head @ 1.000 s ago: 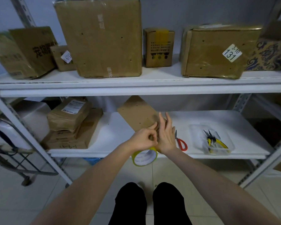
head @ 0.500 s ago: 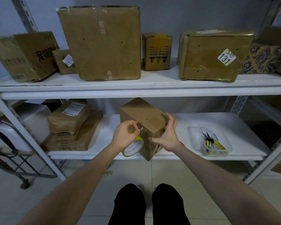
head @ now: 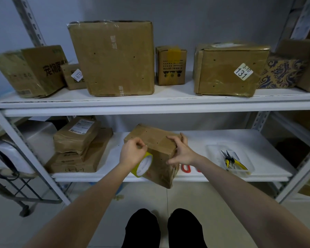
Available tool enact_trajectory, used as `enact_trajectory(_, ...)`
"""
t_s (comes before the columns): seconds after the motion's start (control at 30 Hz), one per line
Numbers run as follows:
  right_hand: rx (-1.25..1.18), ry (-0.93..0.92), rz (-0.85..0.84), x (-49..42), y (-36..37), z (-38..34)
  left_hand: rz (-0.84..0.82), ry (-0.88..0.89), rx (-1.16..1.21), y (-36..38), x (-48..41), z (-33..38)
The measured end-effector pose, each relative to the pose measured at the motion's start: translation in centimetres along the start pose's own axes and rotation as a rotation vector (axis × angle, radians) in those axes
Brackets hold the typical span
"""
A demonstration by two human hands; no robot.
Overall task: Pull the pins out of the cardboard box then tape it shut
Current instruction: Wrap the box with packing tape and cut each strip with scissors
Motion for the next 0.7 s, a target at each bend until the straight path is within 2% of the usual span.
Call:
enact_trajectory(0.3,0.153,-0.02,-0.061,0.1,-1.0,-1.0,-0.015,-0.079,0.002,0.1,-0.9,-0.9)
enact_trajectory(0.33,0.113,-0.012,-0.007,0.4,-1.7,-1.3,-0.017,-0.079,0.009,0.2,-1.0,-0.8)
enact_trajectory(0.4,0.06,-0.041,0.217,1.3,-4.0,-2.5,-0.017,-0.074,0.029,0.3,-1.2,-0.6)
enact_trajectory(0.47,0.095,-0.149,0.437,2.6,-6.0,-4.6,-0.013,-0.062,0.038,0.4,-1.4,-0.2)
enact_trajectory(0.53,0.093,-0.221,0.46,2.9,-6.2,-6.7,-0.01,-0.043,0.034,0.5,-1.6,0.3)
enact_trajectory(0.7,-0.017,-0.153,0.392,1.8,-5.6,-8.7,-0.072,0.007,0.114,1.4,-1.5,1.9)
Point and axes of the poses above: each hand's wrist, its own x-axis away from the middle knuckle, its own y-axis out of the palm, z = x × y, the point moved 9 cm from there along -x, towards the middle knuckle, and after that the axes turned 15 degrees about x, right-handed, at the moved point
